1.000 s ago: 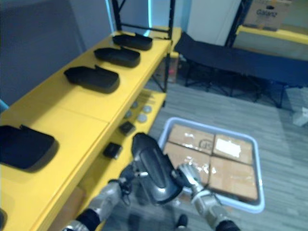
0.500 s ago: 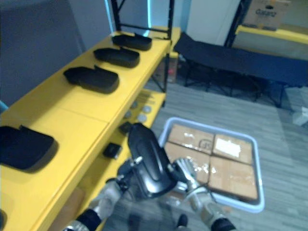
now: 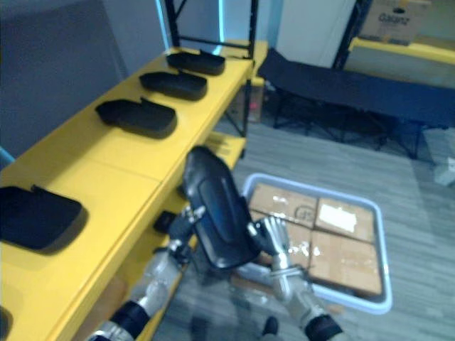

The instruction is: Walk over and take plastic housings, then place them on the shelf

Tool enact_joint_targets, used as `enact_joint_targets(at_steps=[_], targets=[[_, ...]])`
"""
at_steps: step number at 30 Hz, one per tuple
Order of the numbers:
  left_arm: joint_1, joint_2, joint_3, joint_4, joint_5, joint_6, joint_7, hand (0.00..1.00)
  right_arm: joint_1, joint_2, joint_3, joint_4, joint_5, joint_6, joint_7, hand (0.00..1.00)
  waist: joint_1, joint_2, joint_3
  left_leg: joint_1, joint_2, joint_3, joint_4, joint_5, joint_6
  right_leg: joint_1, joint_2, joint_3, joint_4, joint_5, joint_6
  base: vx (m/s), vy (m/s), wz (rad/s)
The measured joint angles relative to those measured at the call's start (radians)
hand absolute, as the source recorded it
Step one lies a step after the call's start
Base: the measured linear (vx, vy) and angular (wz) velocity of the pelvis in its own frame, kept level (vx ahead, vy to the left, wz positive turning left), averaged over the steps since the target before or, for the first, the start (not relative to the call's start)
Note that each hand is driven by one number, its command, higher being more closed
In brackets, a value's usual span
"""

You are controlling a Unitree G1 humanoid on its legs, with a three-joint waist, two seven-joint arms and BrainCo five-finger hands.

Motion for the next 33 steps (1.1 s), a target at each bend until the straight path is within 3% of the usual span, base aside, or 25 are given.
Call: enact_joint_targets(at_steps=[6, 11, 21, 28, 29, 33], targets=[[-0.094, 0.029, -0.027, -0.129, 0.224, 0.004, 0.046, 1.00, 0.006, -0.005, -0.011, -0.038, 0.075, 0.000, -0.045, 1.00, -0.006, 0.019, -0.009, -0.003, 0.009, 0.031, 0.011, -0.002, -0.001, -0.017, 0.004, 0.023, 0.000, -0.005, -0.020, -0.05, -0.030, -0.15], [-0.149, 0.041, -0.072, -0.204, 0.303, 0.008, 0.081, 1.00, 0.008, -0.005, -0.010, -0.061, 0.111, 0.000, -0.065, 1.00, -0.030, 0.030, -0.016, -0.015, 0.019, 0.035, 0.023, -0.003, -0.006, -0.027, 0.012, 0.024, 0.000, -0.004, -0.033, -0.02, -0.039, -0.06], [-0.239, 0.082, -0.161, -0.258, 0.347, 0.003, 0.089, 1.00, 0.008, -0.012, 0.013, -0.065, 0.135, -0.001, -0.065, 1.00, -0.047, 0.037, -0.020, -0.014, 0.021, 0.042, 0.019, -0.001, -0.009, -0.033, 0.020, 0.027, 0.000, 0.003, -0.030, 0.00, -0.004, -0.02], [-0.239, 0.113, -0.190, -0.257, 0.290, 0.016, 0.114, 1.00, 0.008, -0.016, 0.035, -0.057, 0.151, -0.001, -0.062, 1.00, -0.054, 0.039, -0.019, -0.014, 0.019, 0.043, 0.022, -0.001, -0.008, -0.034, 0.019, 0.030, 0.000, 0.003, -0.032, 0.00, 0.000, 0.00], [-0.239, 0.113, -0.191, -0.257, 0.278, 0.025, 0.117, 1.00, 0.008, -0.017, 0.035, -0.056, 0.151, 0.001, -0.062, 0.00, -0.054, 0.040, -0.019, -0.014, 0.019, 0.043, 0.022, -0.001, -0.008, -0.034, 0.019, 0.030, 0.000, 0.002, -0.033, 0.00, 0.000, 0.00], [-0.218, 0.113, -0.193, -0.255, 0.260, 0.043, 0.160, 1.00, 0.008, -0.030, 0.058, -0.055, 0.154, 0.003, -0.060, 0.00, -0.054, 0.045, -0.016, -0.015, 0.019, 0.043, 0.023, -0.001, -0.008, -0.034, 0.019, 0.030, 0.000, 0.001, -0.035, 0.00, 0.000, 0.00]])
